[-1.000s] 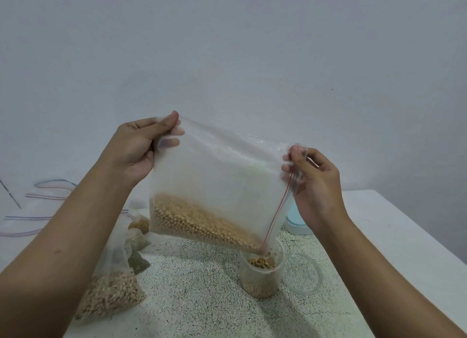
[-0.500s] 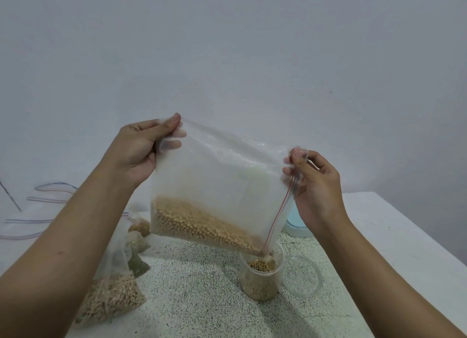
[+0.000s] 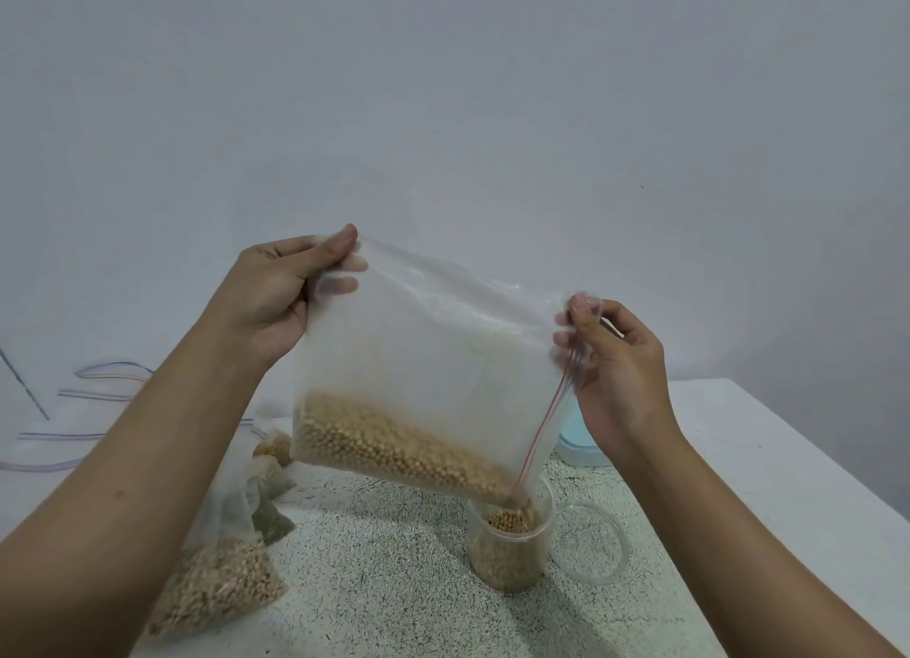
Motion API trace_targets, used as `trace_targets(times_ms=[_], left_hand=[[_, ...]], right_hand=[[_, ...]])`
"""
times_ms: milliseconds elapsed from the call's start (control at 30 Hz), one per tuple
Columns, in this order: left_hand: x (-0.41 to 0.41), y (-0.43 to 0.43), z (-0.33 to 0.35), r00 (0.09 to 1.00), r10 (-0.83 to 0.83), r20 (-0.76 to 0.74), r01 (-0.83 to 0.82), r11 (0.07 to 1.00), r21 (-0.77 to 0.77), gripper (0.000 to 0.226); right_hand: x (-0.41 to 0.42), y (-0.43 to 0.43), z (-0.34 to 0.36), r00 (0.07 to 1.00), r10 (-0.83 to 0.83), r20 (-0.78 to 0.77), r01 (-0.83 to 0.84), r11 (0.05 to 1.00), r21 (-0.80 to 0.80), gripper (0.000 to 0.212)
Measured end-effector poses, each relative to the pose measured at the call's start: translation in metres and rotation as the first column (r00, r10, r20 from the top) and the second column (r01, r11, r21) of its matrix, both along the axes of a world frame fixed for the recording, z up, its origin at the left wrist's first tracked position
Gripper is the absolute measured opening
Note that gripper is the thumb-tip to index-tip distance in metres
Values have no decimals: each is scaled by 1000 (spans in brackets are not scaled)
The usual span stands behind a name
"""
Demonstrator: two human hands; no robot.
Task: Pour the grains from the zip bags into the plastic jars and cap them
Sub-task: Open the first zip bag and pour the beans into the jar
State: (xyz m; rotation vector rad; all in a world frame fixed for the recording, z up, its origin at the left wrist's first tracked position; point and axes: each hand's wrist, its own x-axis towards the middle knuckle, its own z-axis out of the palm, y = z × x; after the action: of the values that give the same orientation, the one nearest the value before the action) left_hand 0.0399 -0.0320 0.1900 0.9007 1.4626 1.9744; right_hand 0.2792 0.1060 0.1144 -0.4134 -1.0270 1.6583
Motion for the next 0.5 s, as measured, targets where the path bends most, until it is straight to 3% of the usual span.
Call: trace_targets(times_ms=[500], left_hand=[[4,-1,4,1000,-1,10,1,1000,8,13]], right_hand=[[1,2,4,1000,-7,10,7,1000,3,5]])
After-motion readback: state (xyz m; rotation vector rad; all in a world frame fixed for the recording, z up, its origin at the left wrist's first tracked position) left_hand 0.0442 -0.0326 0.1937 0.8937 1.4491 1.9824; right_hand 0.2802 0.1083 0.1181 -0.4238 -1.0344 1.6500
